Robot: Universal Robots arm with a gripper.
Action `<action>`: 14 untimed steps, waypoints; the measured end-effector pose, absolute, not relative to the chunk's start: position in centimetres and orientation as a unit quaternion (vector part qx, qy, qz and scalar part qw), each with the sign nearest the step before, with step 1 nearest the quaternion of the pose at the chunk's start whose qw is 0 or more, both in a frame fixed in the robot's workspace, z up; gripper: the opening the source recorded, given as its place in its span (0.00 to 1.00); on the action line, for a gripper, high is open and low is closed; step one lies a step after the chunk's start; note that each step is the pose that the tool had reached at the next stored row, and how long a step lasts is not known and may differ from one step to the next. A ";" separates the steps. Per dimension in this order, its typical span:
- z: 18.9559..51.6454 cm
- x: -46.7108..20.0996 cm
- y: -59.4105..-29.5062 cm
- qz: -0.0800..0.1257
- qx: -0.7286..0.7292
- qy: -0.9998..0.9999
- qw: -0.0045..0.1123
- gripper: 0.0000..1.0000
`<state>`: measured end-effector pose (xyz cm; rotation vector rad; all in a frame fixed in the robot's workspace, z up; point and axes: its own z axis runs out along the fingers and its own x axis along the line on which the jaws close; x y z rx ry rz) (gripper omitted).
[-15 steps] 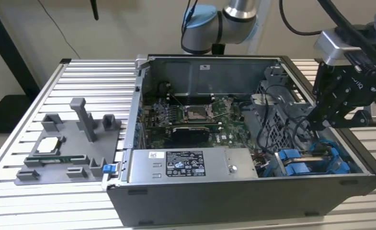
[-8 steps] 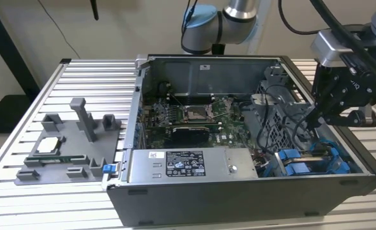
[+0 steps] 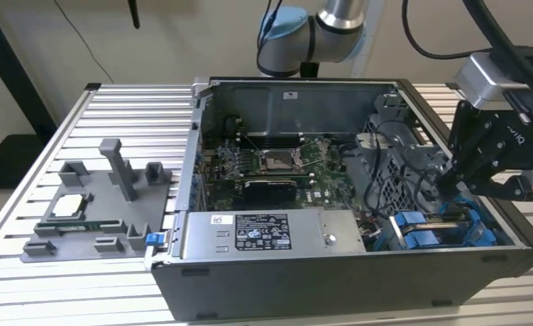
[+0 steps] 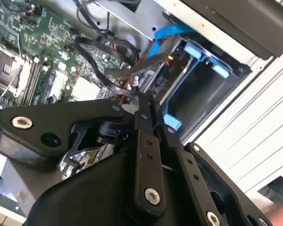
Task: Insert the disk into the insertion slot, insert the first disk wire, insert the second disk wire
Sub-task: 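Insert the second disk wire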
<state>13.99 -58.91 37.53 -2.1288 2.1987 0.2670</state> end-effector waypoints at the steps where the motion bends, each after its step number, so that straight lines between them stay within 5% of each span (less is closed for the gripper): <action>1: 37.4 14.0 -59.0 0.088 -0.692 0.715 0.034 0.00; 14: 35.5 14.6 -59.0 0.098 -0.691 0.716 0.024 0.00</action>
